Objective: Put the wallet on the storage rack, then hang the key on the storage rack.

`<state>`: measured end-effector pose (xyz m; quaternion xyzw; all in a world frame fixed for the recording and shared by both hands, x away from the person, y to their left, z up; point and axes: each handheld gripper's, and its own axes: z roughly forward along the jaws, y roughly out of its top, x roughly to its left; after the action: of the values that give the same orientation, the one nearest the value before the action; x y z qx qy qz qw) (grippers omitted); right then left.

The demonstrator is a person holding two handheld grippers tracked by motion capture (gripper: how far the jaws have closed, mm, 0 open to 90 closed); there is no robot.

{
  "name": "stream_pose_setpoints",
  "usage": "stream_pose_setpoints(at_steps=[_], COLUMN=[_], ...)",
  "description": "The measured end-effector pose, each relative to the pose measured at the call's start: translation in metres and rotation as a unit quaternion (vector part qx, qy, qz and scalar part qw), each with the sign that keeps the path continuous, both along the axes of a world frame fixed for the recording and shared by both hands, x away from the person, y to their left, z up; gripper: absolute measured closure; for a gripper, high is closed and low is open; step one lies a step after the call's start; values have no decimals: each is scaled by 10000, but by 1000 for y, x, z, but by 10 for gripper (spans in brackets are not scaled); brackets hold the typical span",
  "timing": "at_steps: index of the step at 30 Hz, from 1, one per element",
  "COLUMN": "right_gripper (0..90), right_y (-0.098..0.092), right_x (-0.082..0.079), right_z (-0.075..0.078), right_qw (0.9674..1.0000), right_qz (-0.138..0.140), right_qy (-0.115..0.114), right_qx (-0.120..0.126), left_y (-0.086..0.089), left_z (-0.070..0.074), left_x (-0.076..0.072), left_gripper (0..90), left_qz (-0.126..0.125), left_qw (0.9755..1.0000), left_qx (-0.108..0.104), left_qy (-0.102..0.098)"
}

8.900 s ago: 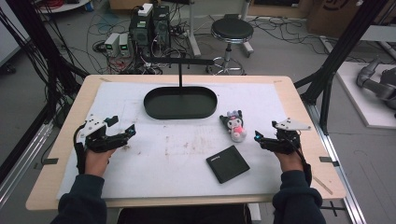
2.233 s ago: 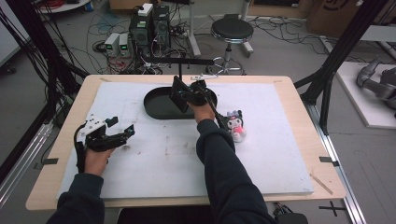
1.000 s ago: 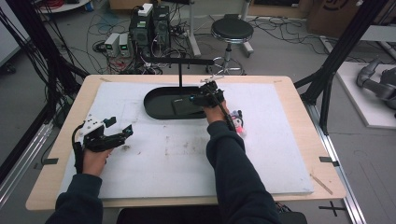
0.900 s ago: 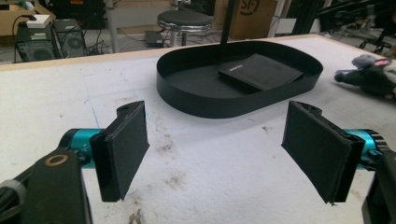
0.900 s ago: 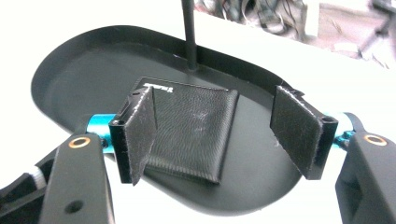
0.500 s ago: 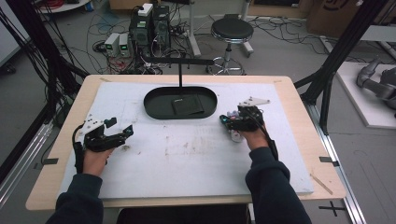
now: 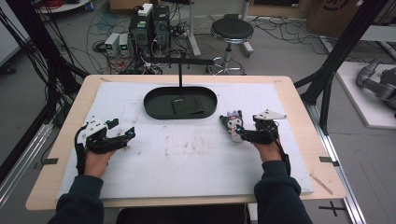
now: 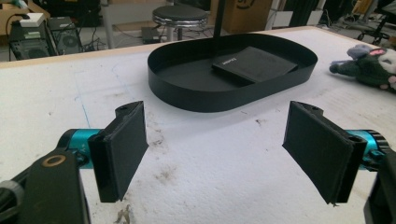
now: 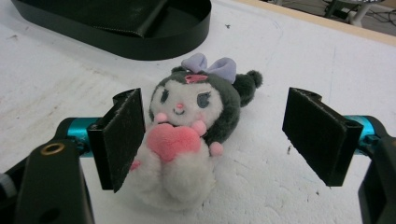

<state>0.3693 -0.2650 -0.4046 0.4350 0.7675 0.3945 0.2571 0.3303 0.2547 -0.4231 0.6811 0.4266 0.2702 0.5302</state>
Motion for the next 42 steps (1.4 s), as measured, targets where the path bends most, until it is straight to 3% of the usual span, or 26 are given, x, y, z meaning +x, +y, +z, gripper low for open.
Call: stream_pose_setpoints(at_steps=[21, 27, 32, 37, 40, 42], right_gripper=[215, 214, 206, 206, 216, 331], right_y=[6, 4, 20, 41, 42, 40], right_x=[-8, -12, -12, 0, 8, 10], right_z=[0, -1, -7, -21, -31, -33], right_qw=[9998, 9996, 9992, 9966, 9944, 9934], right_qz=[-21, -182, -176, -190, -261, -216], right_qy=[-125, -132, -181, 48, 419, 571], right_qx=[-148, -182, -300, -796, -934, -974], left_y=[-1, -7, -9, -7, -8, -8], left_z=[1, 2, 2, 2, 2, 2], left_x=[1, 3, 4, 3, 2, 3], left_gripper=[213, 217, 220, 221, 221, 221], left_qz=[105, 35, 12, 30, 13, 13], left_qw=[9999, 10000, 10000, 10000, 10000, 10000], left_qx=[-30, 1, 21, 0, 13, 25], left_qy=[-61, -52, -44, -41, -24, -22])
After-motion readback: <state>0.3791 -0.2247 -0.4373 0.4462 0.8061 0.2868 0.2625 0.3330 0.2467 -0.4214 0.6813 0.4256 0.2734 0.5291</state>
